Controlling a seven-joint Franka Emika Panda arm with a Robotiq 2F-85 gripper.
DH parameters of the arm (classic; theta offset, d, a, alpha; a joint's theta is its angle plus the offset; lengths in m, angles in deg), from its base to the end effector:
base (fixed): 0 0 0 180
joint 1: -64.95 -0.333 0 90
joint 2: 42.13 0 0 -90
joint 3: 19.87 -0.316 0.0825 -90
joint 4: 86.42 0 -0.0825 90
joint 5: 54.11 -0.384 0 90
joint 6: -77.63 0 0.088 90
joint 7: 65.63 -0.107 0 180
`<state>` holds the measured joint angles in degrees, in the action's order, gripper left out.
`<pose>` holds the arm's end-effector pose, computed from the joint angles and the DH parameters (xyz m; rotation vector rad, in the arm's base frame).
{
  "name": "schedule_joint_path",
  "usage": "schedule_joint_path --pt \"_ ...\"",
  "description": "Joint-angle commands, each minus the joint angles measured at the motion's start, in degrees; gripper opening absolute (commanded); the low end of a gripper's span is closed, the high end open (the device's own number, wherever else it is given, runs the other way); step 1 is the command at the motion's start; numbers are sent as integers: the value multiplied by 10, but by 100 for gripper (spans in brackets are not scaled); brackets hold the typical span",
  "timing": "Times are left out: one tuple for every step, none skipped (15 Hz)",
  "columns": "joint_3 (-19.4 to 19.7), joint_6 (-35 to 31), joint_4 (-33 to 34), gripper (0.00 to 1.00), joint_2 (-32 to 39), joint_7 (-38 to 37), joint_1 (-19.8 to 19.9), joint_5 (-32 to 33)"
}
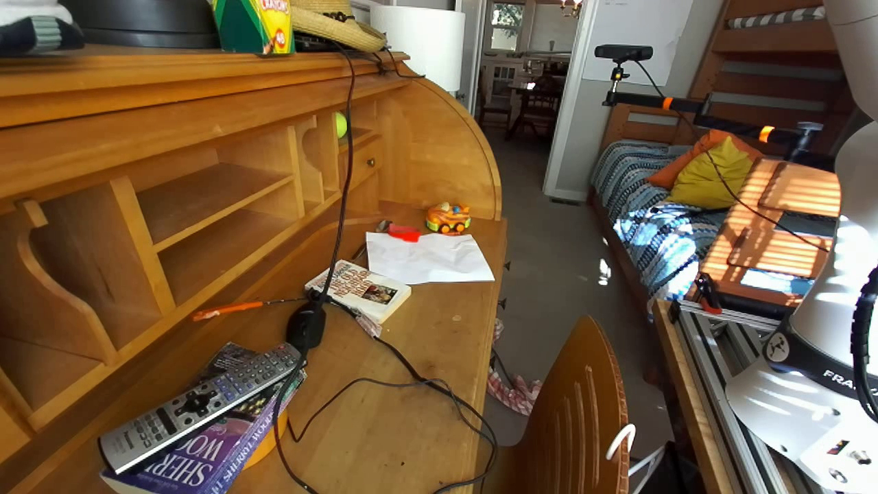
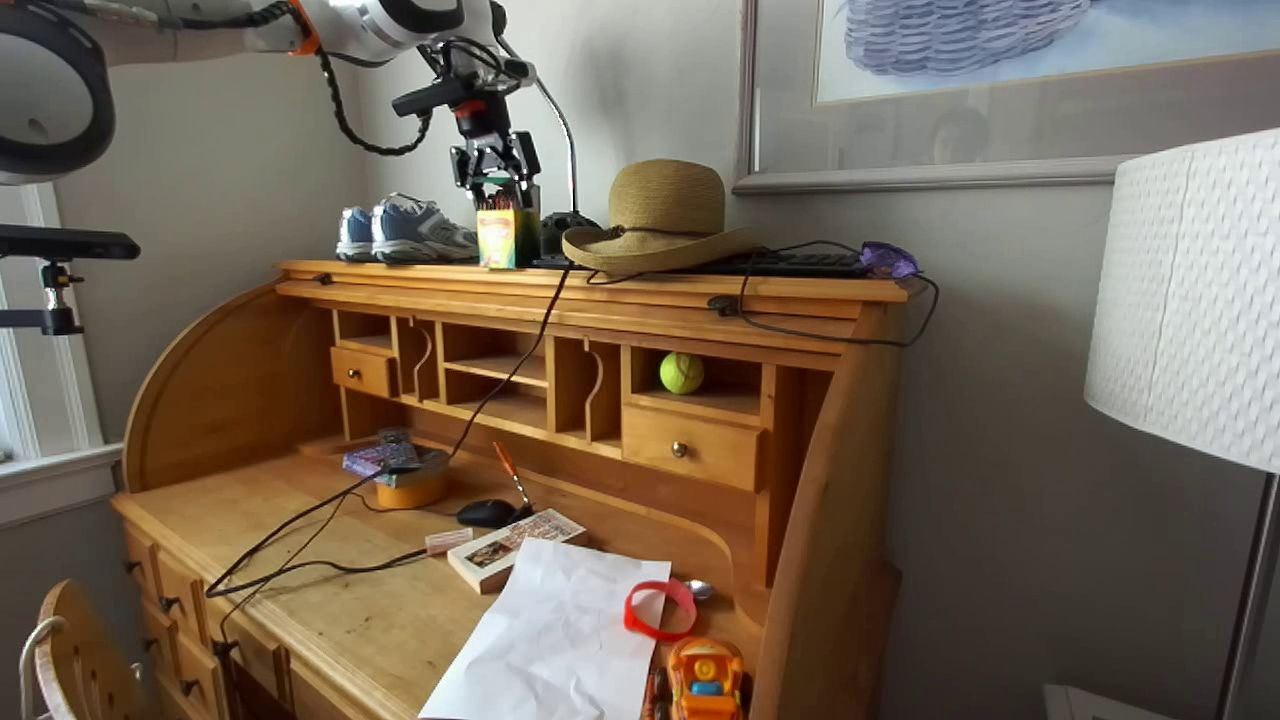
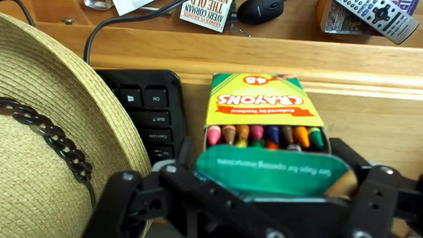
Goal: Put the box of crayons on top of the dresser
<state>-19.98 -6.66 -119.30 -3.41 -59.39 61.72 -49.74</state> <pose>0.7089 0.0319 0.6427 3.0355 0.2290 0.3355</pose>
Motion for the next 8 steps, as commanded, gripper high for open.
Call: schedule_joint_path --pt "5 -4 11 75 5 6 -4 10" --pt "5 -4 11 70 5 4 -5 11" --pt "5 -4 11 60 5 5 -4 12" --pt "5 -3 11 53 4 4 -5 13" --pt "5 -4 11 52 4 4 -5 14" --pt "6 -5 11 50 4 5 -6 15" --pt "6 -8 12 50 5 4 -6 17" --pt "7 -14 13 50 6 3 -7 20"
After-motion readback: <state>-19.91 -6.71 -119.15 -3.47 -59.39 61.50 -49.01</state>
